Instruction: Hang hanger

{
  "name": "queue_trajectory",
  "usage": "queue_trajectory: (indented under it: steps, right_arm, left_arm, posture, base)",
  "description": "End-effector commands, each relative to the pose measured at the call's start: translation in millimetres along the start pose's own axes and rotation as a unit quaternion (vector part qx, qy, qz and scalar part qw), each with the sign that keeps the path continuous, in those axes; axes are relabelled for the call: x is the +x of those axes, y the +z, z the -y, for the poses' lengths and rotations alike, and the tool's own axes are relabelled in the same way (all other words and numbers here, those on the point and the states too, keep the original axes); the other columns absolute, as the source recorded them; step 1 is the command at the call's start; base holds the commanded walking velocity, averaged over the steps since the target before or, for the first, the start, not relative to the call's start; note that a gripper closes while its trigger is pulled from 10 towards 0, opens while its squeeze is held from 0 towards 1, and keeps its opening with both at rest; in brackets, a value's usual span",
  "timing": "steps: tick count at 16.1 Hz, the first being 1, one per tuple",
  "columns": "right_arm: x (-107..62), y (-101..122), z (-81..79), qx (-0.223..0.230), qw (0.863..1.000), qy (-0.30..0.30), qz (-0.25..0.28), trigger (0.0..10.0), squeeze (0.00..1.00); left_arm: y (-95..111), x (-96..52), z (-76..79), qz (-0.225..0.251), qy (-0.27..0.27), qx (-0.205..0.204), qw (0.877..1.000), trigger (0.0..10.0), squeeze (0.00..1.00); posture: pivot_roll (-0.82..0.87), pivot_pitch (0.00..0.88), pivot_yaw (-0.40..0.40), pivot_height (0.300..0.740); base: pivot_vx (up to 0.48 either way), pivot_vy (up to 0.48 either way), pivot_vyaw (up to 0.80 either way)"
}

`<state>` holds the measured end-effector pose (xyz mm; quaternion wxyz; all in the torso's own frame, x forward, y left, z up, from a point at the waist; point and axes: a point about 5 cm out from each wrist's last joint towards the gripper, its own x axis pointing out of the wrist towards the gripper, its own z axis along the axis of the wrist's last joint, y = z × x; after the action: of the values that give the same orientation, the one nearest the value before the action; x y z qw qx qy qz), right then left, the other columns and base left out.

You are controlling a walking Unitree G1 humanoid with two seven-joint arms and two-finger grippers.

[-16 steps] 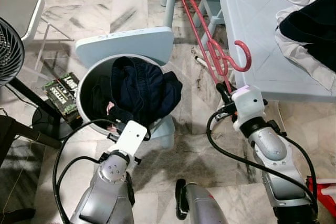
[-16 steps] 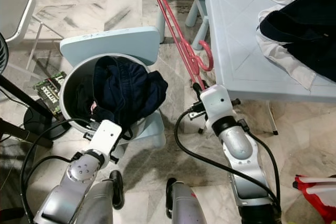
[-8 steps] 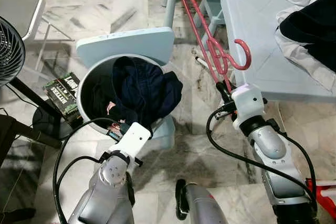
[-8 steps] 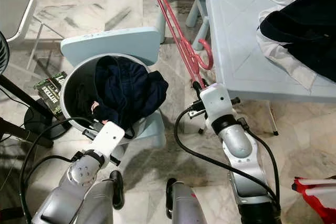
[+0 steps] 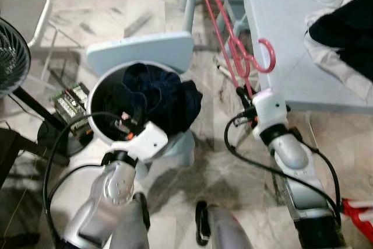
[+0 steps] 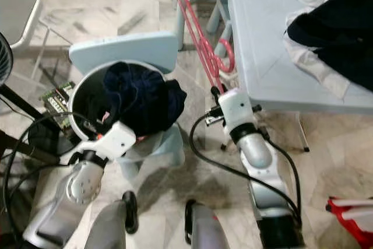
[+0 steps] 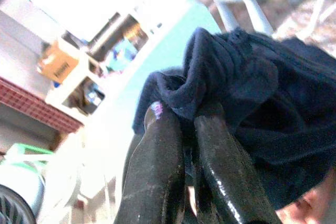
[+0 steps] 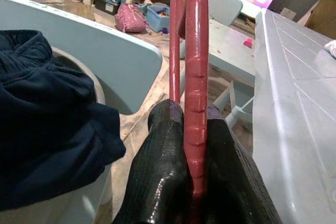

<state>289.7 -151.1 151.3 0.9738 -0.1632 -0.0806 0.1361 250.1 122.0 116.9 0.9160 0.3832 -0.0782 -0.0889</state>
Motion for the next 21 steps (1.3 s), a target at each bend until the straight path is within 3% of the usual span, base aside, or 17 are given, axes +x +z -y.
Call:
queue_trajectory:
  steps: [1, 2, 3, 4, 6, 8, 9, 10, 11, 13, 16, 17, 21]
  right_arm:
    - [1.6, 0, -0.7, -0.001, 1.000, -0.004, 0.006, 10.0, 0.00]
    - [3.7, 1, -2.0, 0.000, 1.000, -0.005, 0.009, 10.0, 0.00]
    - [3.5, 1, -2.3, 0.000, 1.000, -0.005, 0.010, 10.0, 0.00]
    - [2.1, 0, -1.6, 0.000, 1.000, -0.007, 0.011, 10.0, 0.00]
    - [-0.3, -2, 0.6, -0.002, 1.000, -0.010, 0.008, 10.0, 0.00]
    - [0.8, -3, 0.5, -0.002, 1.000, -0.012, 0.008, 10.0, 0.00]
    - [2.3, -2, -0.2, -0.002, 1.000, -0.012, 0.010, 10.0, 0.00]
    - [2.7, -2, -0.3, -0.001, 1.000, -0.012, 0.012, 10.0, 0.00]
    - [2.1, -2, -0.8, -0.001, 1.000, -0.011, 0.012, 10.0, 0.00]
    - [0.8, -3, -0.5, -0.002, 1.000, -0.010, 0.011, 10.0, 0.00]
    - [0.3, -3, 0.9, -0.003, 1.000, -0.009, 0.011, 10.0, 0.00]
    - [0.3, -3, 0.8, -0.003, 1.000, -0.009, 0.010, 10.0, 0.00]
    - [-0.1, -4, -0.6, -0.003, 1.000, -0.005, 0.008, 10.0, 0.00]
  left_arm:
    - [-7, -1.4, 0.9, -0.001, 0.000, 0.008, 1.000, 0.0, 0.00]
    - [-23, -3.6, 9.3, -0.050, -0.029, -0.010, 0.998, 0.0, 0.00]
    - [-33, -6.8, 20.6, -0.094, -0.072, -0.032, 0.992, 9.6, 0.00]
    - [-41, -11.7, 33.4, -0.135, -0.117, -0.061, 0.982, 10.0, 0.00]
    - [-38, -11.5, 31.8, -0.127, -0.112, -0.058, 0.984, 10.0, 0.00]
    - [-42, -13.5, 37.8, -0.153, -0.135, -0.064, 0.977, 10.0, 0.00]
    - [-44, -14.5, 41.0, -0.173, -0.152, -0.093, 0.969, 10.0, 0.00]
    - [-43, -14.9, 42.1, -0.184, -0.161, -0.111, 0.963, 10.0, 0.77]
    - [-43, -14.8, 40.5, -0.187, -0.156, -0.114, 0.963, 10.0, 1.00]
    - [-42, -16.0, 39.7, -0.183, -0.158, -0.096, 0.966, 10.0, 1.00]
    - [-39, -20.9, 37.1, -0.161, -0.161, -0.030, 0.973, 10.0, 1.00]
    - [-39, -24.9, 37.0, -0.151, -0.168, -0.005, 0.974, 10.0, 0.00]
    - [-39, -28.8, 35.0, -0.157, -0.166, -0.003, 0.974, 10.0, 0.00]
  posture:
    - [-0.03, 0.177, -0.035, 0.740]
    - [-0.03, 0.175, -0.033, 0.740]
    - [-0.03, 0.175, -0.032, 0.740]
    - [-0.03, 0.175, -0.031, 0.740]
    - [-0.03, 0.175, -0.030, 0.740]
    - [-0.02, 0.173, -0.025, 0.740]
    - [-0.02, 0.174, -0.026, 0.740]
    - [-0.02, 0.177, -0.028, 0.740]
    - [-0.02, 0.180, -0.031, 0.740]
    - [-0.03, 0.184, -0.034, 0.740]
    - [-0.03, 0.193, -0.036, 0.740]
    - [-0.03, 0.195, -0.037, 0.740]
    - [-0.03, 0.200, -0.040, 0.740]
  base:
    - [0.000, 0.000, 0.00]
    - [0.000, 0.000, 0.00]
    - [0.000, 0.000, 0.00]
    - [0.000, 0.000, 0.00]
    - [0.000, 0.000, 0.00]
    - [0.000, 0.000, 0.00]
    - [0.000, 0.000, 0.00]
    - [0.000, 0.000, 0.00]
    - [0.000, 0.000, 0.00]
    - [0.000, 0.000, 0.00]
    - [0.000, 0.000, 0.00]
    - [0.000, 0.000, 0.00]
    - [0.000, 0.000, 0.00]
